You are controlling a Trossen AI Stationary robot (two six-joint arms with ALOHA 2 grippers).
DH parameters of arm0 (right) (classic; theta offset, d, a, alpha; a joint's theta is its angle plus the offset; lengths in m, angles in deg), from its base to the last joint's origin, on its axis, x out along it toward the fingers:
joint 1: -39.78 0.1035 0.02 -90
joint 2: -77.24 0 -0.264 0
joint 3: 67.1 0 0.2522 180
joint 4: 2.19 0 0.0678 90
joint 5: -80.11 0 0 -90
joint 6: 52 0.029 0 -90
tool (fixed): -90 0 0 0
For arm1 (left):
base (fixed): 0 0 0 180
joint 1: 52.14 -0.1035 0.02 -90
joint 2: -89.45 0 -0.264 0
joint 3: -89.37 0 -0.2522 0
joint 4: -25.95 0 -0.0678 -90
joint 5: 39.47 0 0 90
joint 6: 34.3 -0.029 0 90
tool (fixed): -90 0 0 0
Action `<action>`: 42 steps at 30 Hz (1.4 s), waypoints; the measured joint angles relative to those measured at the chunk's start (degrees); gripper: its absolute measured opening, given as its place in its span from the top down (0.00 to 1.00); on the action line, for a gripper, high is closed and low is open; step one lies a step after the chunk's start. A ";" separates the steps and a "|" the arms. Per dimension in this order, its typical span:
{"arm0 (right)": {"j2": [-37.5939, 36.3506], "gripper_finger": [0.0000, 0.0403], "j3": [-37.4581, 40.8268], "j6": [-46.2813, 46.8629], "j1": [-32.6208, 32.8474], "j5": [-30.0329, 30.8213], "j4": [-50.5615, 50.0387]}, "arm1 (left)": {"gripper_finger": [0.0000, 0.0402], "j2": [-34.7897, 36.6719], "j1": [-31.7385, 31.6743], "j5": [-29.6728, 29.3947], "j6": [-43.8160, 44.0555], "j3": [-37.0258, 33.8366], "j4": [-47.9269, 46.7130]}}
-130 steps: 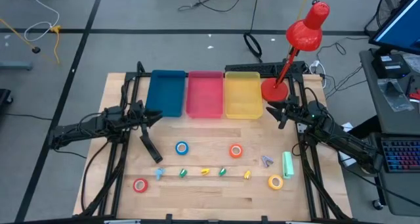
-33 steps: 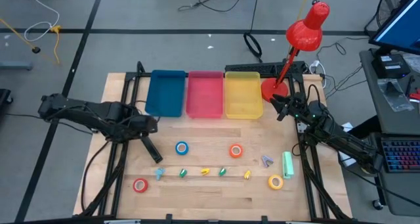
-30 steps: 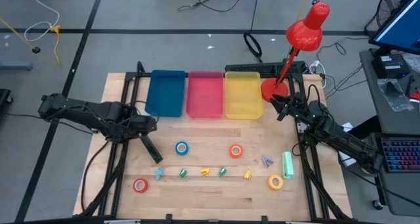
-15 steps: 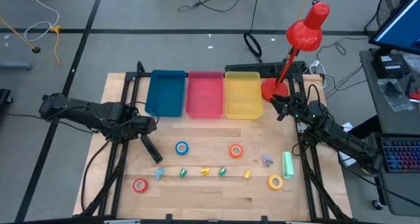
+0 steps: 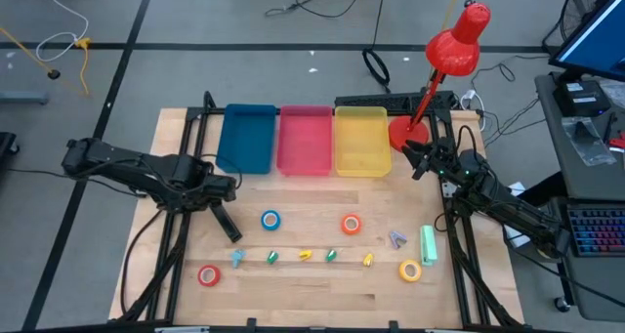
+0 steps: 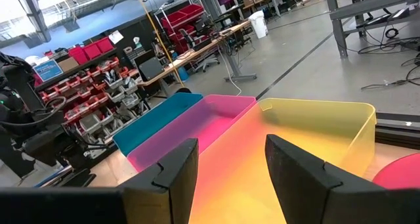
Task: Pick and place Stapler, Stapler remover, tape
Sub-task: Put the black stapler into the yellow bin
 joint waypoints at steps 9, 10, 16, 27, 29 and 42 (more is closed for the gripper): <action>0.00 0.57 -0.01 0.00 0.00 0.01 0.01 | 0.46 -0.21 -0.01 0.12 6.79 -0.09 -1.24; 0.00 0.58 -0.01 0.00 0.01 0.01 0.01 | 0.45 -0.22 -0.01 -0.13 6.24 -0.09 -0.71; 0.02 0.58 -0.01 0.00 0.01 0.01 0.01 | 0.42 -0.22 -0.01 -2.85 6.22 -0.09 -0.03; 0.00 0.58 -0.01 0.00 0.01 0.01 0.01 | 0.42 -0.22 -0.01 -5.84 11.49 -0.09 0.52; 0.00 0.58 -0.01 0.00 -0.01 0.01 0.01 | 0.42 -0.22 -0.01 -5.49 12.43 -0.09 1.28; 0.00 0.57 -0.01 0.00 0.01 0.01 0.01 | 0.42 -0.22 0.58 -5.00 14.54 -4.65 4.79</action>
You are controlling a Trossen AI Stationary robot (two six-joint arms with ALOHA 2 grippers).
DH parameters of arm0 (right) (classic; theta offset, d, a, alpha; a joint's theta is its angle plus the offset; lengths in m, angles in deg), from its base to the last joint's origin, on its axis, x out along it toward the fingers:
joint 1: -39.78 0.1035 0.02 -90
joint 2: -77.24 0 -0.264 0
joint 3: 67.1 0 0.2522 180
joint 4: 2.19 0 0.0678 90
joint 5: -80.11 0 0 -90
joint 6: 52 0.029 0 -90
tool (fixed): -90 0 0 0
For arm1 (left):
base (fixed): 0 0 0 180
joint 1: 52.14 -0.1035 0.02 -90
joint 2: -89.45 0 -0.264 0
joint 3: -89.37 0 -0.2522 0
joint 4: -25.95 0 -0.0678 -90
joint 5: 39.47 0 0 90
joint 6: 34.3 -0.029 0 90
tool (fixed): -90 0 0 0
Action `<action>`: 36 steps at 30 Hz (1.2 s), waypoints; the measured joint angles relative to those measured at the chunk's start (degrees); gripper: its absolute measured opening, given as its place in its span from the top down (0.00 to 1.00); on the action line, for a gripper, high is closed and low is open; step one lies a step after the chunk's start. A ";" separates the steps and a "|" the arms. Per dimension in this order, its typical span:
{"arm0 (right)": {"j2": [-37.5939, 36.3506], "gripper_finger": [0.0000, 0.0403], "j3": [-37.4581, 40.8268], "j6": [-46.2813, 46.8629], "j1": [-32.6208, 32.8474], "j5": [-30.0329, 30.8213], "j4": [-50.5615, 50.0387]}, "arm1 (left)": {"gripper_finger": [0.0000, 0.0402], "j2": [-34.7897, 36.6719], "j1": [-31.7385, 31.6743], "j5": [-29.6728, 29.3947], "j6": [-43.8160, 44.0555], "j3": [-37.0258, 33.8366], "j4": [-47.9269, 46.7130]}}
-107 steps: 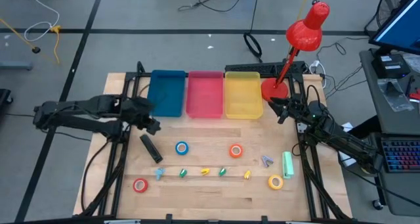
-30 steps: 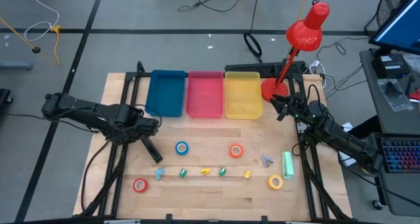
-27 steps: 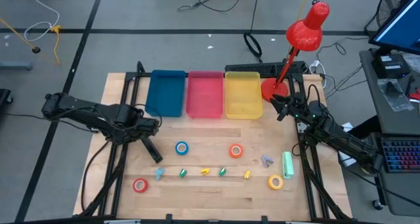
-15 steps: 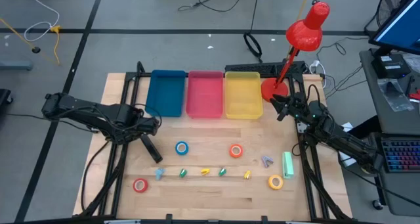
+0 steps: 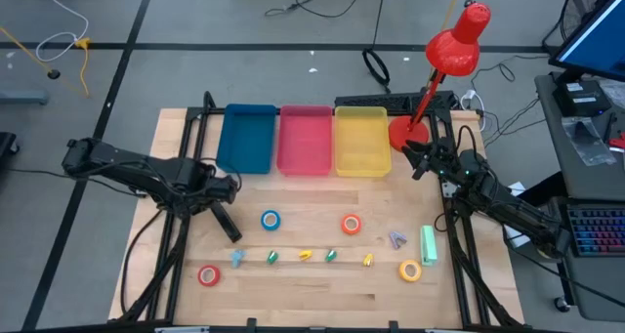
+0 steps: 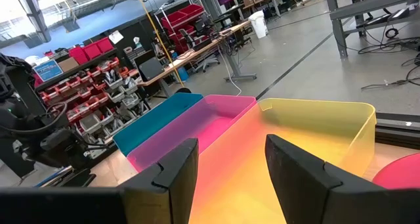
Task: Pick and place Stapler, Stapler remover, tape
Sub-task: Put the black stapler into the yellow bin
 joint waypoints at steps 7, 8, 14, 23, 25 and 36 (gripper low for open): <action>0.00 0.57 0.00 -0.01 -0.01 0.50 0.00 | 0.42 0.00 2.78 1.24 5.60 -2.27 4.23; 0.00 0.57 0.00 0.00 0.00 1.37 0.00 | 0.42 0.00 3.13 0.66 6.15 -2.42 4.94; 0.01 0.57 0.00 0.00 -0.02 6.42 -0.01 | 0.42 0.00 3.91 0.49 8.15 -4.52 6.35; 0.00 0.57 0.00 0.00 -0.02 7.24 0.00 | 0.42 0.00 3.91 0.84 8.86 -9.07 13.01; 0.00 0.57 0.00 0.00 -0.02 7.23 -0.02 | 0.42 0.00 3.91 0.85 8.86 -10.28 14.82; 0.00 0.57 0.01 0.00 -0.02 7.23 0.00 | 0.42 0.02 3.89 1.00 10.35 -17.11 22.81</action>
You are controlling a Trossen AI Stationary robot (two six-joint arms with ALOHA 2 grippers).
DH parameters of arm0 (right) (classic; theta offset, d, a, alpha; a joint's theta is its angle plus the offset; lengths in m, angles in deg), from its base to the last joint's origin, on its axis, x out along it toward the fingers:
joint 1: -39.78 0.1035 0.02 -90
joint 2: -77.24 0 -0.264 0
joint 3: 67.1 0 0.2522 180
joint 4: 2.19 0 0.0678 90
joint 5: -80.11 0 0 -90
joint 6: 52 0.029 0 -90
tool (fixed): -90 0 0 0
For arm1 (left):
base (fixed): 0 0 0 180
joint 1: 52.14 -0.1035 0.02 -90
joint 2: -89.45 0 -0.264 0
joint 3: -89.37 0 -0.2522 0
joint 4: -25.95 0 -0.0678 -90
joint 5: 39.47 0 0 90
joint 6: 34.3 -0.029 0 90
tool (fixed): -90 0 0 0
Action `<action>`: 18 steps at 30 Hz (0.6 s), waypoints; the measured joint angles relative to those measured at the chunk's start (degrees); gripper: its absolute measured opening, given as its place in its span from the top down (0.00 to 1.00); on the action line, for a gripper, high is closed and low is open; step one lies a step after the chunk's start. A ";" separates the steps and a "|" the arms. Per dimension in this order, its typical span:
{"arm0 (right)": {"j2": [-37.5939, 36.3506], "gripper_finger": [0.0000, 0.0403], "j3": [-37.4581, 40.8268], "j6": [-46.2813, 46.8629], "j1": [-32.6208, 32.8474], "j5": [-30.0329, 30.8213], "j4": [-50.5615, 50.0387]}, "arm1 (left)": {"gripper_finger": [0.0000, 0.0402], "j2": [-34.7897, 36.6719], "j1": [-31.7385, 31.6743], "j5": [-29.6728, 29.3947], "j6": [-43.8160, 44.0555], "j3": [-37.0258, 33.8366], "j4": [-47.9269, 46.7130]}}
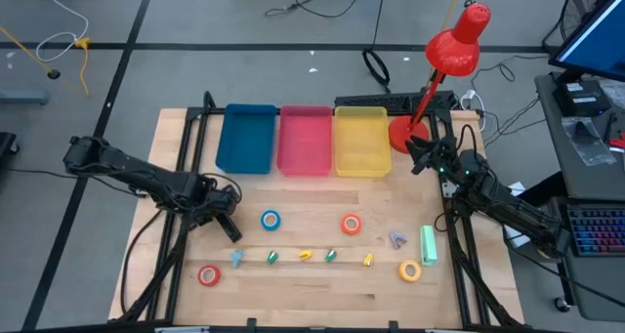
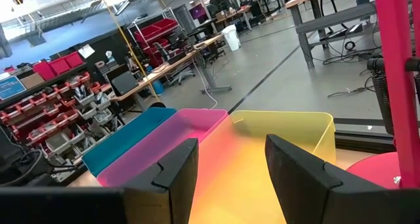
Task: Pick and place Stapler, Stapler remover, tape
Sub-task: Put the black stapler into the yellow bin
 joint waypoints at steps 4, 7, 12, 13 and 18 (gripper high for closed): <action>0.00 0.57 -0.01 0.00 0.00 0.00 0.00 | 0.42 0.13 0.00 -0.35 -0.17 -1.77 4.38; 0.00 0.57 -0.01 0.00 0.00 0.00 0.00 | 0.43 0.09 0.00 -0.43 -0.71 -1.78 4.42; 0.00 0.57 -0.01 0.00 0.00 0.00 -0.02 | 0.58 0.09 0.02 0.08 -2.57 -1.81 4.26; 0.00 0.57 0.00 0.00 0.00 0.00 -0.02 | 0.61 0.09 0.02 0.10 -2.98 -1.81 4.24; 0.00 0.57 0.00 0.00 0.00 0.00 -0.02 | 0.62 0.09 0.02 0.10 -4.10 -1.83 4.26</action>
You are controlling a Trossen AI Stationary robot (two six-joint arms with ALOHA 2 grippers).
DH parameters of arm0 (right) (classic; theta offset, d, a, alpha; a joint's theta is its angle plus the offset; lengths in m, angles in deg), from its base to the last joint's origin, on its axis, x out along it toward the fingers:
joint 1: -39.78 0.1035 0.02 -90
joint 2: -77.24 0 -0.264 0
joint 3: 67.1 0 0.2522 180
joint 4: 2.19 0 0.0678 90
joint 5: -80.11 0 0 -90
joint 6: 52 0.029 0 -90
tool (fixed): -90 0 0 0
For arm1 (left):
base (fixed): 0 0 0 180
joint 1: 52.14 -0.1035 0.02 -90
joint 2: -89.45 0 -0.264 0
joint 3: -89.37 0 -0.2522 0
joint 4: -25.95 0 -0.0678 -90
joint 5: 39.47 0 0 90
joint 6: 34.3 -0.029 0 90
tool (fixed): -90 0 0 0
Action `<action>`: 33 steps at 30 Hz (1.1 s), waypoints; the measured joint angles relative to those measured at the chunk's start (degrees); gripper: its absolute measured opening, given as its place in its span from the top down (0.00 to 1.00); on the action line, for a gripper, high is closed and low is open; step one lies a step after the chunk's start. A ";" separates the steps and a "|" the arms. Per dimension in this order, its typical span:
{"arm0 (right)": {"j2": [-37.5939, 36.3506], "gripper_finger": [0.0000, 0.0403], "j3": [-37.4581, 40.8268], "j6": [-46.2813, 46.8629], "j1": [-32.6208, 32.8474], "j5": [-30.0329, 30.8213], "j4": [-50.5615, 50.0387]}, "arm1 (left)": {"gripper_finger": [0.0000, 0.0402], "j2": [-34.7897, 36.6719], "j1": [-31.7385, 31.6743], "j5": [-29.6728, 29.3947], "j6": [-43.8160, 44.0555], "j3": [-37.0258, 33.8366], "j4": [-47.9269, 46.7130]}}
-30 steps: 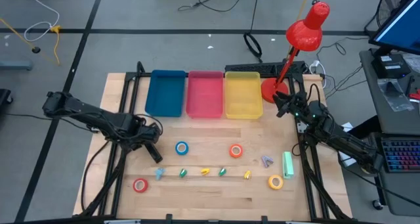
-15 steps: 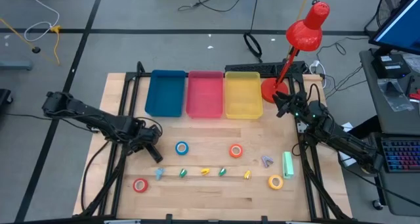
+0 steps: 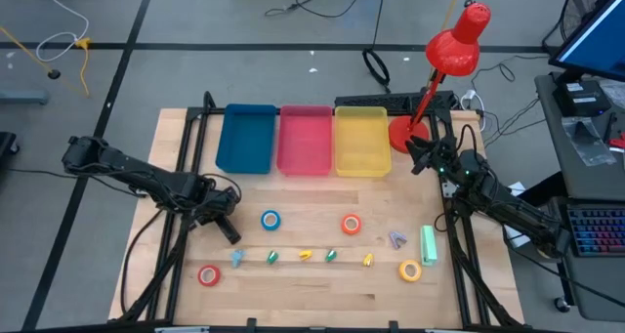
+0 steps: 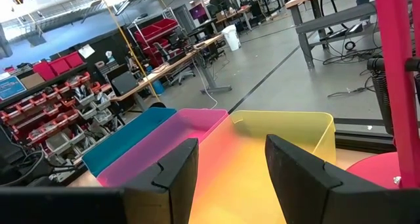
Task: Pick and place Stapler, Stapler remover, tape
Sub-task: Put the black stapler into the yellow bin
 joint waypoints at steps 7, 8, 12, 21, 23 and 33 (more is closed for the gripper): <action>0.00 0.57 -0.01 0.02 0.00 0.00 0.02 | 0.62 -0.02 0.02 -0.13 -6.59 0.85 0.02; 0.00 0.57 -0.01 0.22 0.00 -0.02 0.12 | 0.62 -0.03 0.02 -0.24 -7.70 1.17 -0.02; 0.00 0.57 0.00 3.37 0.01 -0.04 1.82 | 0.62 -0.04 -0.03 -1.64 -11.71 1.97 0.32; 0.00 0.57 -0.01 6.25 0.01 -1.76 3.09 | 0.62 1.88 -0.11 -2.88 -17.85 2.04 0.09; 0.00 0.57 -0.01 6.65 0.00 -4.12 3.10 | 0.62 3.42 -0.26 -4.41 -19.32 2.08 0.57; 0.37 0.57 0.01 11.03 0.02 -12.79 5.48 | 0.62 12.55 -3.84 -12.64 -32.02 2.14 8.90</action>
